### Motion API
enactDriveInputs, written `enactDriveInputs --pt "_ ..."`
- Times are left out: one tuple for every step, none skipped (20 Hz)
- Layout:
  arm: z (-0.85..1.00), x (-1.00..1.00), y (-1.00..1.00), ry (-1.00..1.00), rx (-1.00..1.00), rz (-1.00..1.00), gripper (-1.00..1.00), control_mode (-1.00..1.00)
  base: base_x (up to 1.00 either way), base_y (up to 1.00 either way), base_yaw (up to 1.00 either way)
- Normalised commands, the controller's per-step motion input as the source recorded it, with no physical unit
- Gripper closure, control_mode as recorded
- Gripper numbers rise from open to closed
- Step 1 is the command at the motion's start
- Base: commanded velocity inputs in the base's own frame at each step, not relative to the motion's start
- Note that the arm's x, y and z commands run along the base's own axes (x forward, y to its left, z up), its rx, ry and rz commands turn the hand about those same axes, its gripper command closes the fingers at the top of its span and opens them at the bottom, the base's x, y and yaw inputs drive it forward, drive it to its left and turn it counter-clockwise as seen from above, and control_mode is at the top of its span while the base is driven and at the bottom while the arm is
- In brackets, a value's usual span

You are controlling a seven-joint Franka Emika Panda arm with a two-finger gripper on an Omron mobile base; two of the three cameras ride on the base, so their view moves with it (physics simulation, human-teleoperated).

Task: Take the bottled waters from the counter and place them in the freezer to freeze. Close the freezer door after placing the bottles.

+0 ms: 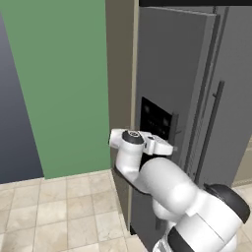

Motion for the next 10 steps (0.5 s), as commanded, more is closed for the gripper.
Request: enactDriveInputs --pt "0.00 0.00 -0.29 0.00 0.29 0.08 -1.00 -1.00 0.00 0.00 0.00" --pt "0.00 0.00 -0.24 0.00 0.23 0.08 -1.00 -1.00 0.00 0.00 0.00" --pt "0.00 0.04 -0.17 0.00 0.21 0.13 -1.00 -1.00 0.00 0.00 0.00" --pt "0.00 0.04 -0.14 0.00 0.19 0.15 -1.00 -1.00 0.00 0.00 0.00" --pt "0.00 0.05 -0.14 0.00 0.16 0.17 -1.00 -1.00 0.00 0.00 0.00" --pt "0.00 0.06 -0.12 0.00 0.13 0.19 -1.00 -1.00 0.00 0.00 0.00" --pt "0.00 0.06 -0.11 0.00 0.13 0.19 -1.00 -1.00 0.00 0.00 0.00" --pt "0.00 0.11 -0.16 0.00 0.11 0.22 -1.00 -1.00 0.00 0.00 0.00" --pt "0.00 0.10 -0.19 0.00 0.11 0.25 -1.00 -1.00 0.00 0.00 0.00" --pt "0.00 0.14 -0.18 0.00 0.09 0.29 -1.00 -1.00 0.00 0.00 0.00"
